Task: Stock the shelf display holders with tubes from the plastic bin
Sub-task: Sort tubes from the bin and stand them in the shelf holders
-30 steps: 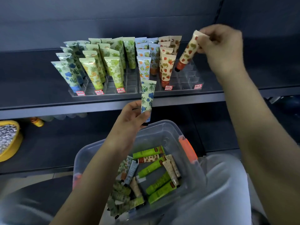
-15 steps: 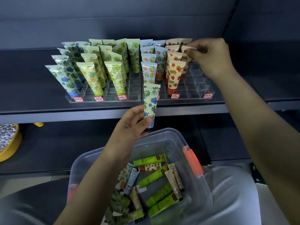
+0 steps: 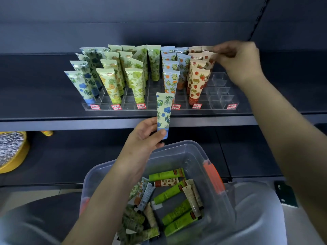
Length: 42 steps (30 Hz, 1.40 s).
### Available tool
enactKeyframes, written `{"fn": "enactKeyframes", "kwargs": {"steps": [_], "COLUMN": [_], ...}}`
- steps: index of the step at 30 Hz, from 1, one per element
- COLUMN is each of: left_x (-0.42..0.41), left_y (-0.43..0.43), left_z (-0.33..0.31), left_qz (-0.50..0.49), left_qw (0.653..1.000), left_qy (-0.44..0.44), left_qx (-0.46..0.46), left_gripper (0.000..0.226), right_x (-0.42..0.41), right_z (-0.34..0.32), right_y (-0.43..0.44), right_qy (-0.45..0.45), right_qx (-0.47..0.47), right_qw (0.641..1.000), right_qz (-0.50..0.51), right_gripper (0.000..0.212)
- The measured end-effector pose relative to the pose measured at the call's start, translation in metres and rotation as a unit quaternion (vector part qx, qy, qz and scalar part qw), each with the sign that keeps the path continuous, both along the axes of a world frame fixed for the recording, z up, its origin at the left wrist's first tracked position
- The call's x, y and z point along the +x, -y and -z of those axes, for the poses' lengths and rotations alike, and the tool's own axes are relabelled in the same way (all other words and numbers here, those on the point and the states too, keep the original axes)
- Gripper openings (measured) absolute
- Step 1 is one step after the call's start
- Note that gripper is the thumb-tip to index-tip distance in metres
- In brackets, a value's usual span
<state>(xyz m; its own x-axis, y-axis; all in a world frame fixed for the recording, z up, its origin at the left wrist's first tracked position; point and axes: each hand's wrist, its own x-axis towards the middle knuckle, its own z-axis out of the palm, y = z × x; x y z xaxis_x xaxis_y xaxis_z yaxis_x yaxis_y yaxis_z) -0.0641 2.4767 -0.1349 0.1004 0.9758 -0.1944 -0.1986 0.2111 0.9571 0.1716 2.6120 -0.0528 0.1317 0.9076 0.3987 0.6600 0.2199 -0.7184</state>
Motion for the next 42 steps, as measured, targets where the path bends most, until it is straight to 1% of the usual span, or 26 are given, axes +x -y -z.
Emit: {"fn": "enactKeyframes", "kwargs": {"steps": [4,7,10,12,14,16,17,19,21,24,26,28,30,33,35,37,39,42], "left_x": [-0.008,-0.016,-0.027,-0.035,-0.043,-0.051,-0.055,-0.064,-0.072,-0.089,-0.108,-0.131,-0.153,-0.172,-0.175,-0.176,-0.178,-0.180], "left_y": [0.003,0.007,0.013,0.017,0.023,0.028,0.030,0.034,0.036,0.034,0.026,0.009,-0.013,-0.043,-0.059,-0.071,-0.080,-0.085], "left_z": [-0.004,-0.006,-0.010,-0.013,-0.016,-0.019,-0.021,-0.026,-0.031,-0.039,-0.039,-0.034,-0.026,-0.016,-0.012,-0.008,-0.005,0.001], "left_qz": [-0.006,-0.014,-0.029,-0.043,-0.058,-0.068,-0.070,-0.072,-0.072,-0.072,-0.098,-0.134,-0.150,-0.120,-0.085,-0.074,-0.077,-0.094], "left_qw": [1.000,0.999,0.999,0.998,0.997,0.996,0.995,0.993,0.991,0.986,0.977,0.959,0.940,0.925,0.909,0.883,0.871,0.862], "left_qy": [-0.003,-0.007,-0.015,-0.012,-0.008,-0.006,-0.005,-0.007,-0.015,-0.039,-0.083,-0.175,-0.266,-0.347,-0.400,-0.457,-0.479,-0.488], "left_qx": [0.011,0.030,0.043,0.049,0.055,0.064,0.072,0.091,0.109,0.145,0.171,0.178,0.153,0.099,0.082,0.074,0.074,0.095], "left_gripper": [0.027,0.028,0.030,0.030,0.029,0.028,0.028,0.028,0.028,0.034,0.045,0.059,0.074,0.088,0.090,0.087,0.081,0.068], "right_x": [0.001,-0.003,-0.016,-0.033,-0.056,-0.082,-0.095,-0.118,-0.137,-0.157,-0.167,-0.175,-0.182,-0.195,-0.204,-0.214,-0.224,-0.237], "right_z": [-0.009,-0.019,-0.029,-0.036,-0.041,-0.045,-0.047,-0.048,-0.051,-0.062,-0.074,-0.087,-0.098,-0.111,-0.115,-0.117,-0.114,-0.107], "right_y": [0.011,0.025,0.045,0.062,0.080,0.097,0.104,0.113,0.115,0.114,0.111,0.104,0.093,0.073,0.060,0.046,0.034,0.019], "right_qy": [0.011,0.074,0.156,0.184,0.173,0.125,0.105,0.098,0.109,0.105,0.096,0.068,0.035,0.026,0.038,0.062,0.092,0.127], "right_qx": [0.015,0.034,0.078,0.097,0.084,0.019,-0.019,-0.069,-0.074,-0.070,-0.048,-0.023,-0.001,0.033,0.042,0.042,0.038,0.023], "right_qw": [1.000,0.997,0.985,0.977,0.978,0.979,0.974,0.958,0.947,0.947,0.954,0.963,0.970,0.977,0.980,0.982,0.982,0.979], "right_qz": [0.016,0.009,-0.014,-0.034,-0.081,-0.158,-0.197,-0.261,-0.291,-0.294,-0.280,-0.260,-0.241,-0.208,-0.189,-0.172,-0.163,-0.159], "right_gripper": [0.020,0.025,0.028,0.027,0.026,0.025,0.025,0.024,0.020,0.014,0.010,0.007,0.009,0.006,0.007,0.010,0.012,0.016]}}
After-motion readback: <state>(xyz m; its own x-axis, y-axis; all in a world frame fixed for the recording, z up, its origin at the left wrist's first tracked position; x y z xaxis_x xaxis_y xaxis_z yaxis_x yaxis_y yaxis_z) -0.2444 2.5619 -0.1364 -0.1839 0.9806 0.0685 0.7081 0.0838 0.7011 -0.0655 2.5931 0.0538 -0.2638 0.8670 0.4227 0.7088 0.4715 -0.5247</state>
